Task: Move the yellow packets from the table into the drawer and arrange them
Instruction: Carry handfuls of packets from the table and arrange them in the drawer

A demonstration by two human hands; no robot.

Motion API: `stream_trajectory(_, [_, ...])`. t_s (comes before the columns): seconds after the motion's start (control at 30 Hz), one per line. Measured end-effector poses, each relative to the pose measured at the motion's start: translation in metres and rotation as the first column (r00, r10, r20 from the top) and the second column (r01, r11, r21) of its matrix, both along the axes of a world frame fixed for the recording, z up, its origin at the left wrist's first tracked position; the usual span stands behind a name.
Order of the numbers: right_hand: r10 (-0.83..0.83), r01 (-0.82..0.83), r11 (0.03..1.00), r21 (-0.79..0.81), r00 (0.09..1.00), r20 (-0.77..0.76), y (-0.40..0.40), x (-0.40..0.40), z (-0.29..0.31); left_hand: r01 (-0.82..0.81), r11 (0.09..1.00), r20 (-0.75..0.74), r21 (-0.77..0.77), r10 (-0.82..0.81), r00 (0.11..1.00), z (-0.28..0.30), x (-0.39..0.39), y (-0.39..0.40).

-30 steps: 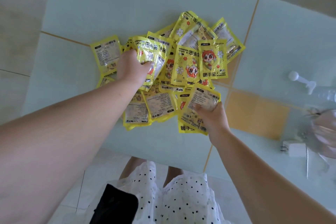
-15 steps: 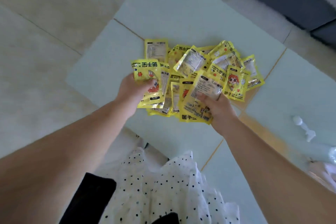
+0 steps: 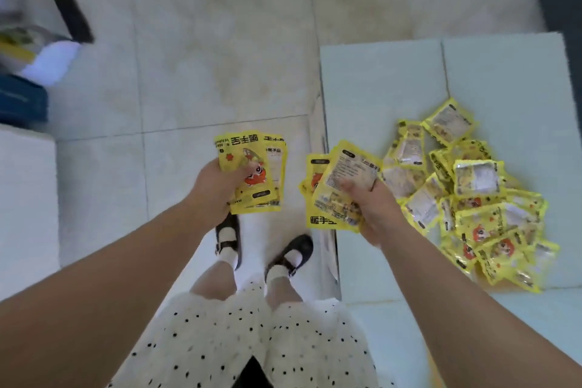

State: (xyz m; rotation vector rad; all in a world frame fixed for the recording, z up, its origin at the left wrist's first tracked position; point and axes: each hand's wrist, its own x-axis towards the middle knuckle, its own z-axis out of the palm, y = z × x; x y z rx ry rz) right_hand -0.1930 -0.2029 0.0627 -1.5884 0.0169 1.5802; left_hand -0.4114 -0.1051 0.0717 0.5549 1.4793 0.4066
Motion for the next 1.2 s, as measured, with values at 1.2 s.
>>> stream_trajectory(1.2, [0.998,-0.996,0.065,0.065,0.066,0.017,0.246,-0.761,-0.097,-0.997,-0.023,-0.05,-0.07,0.999,-0.019,-0.102,-0.65,-0.077])
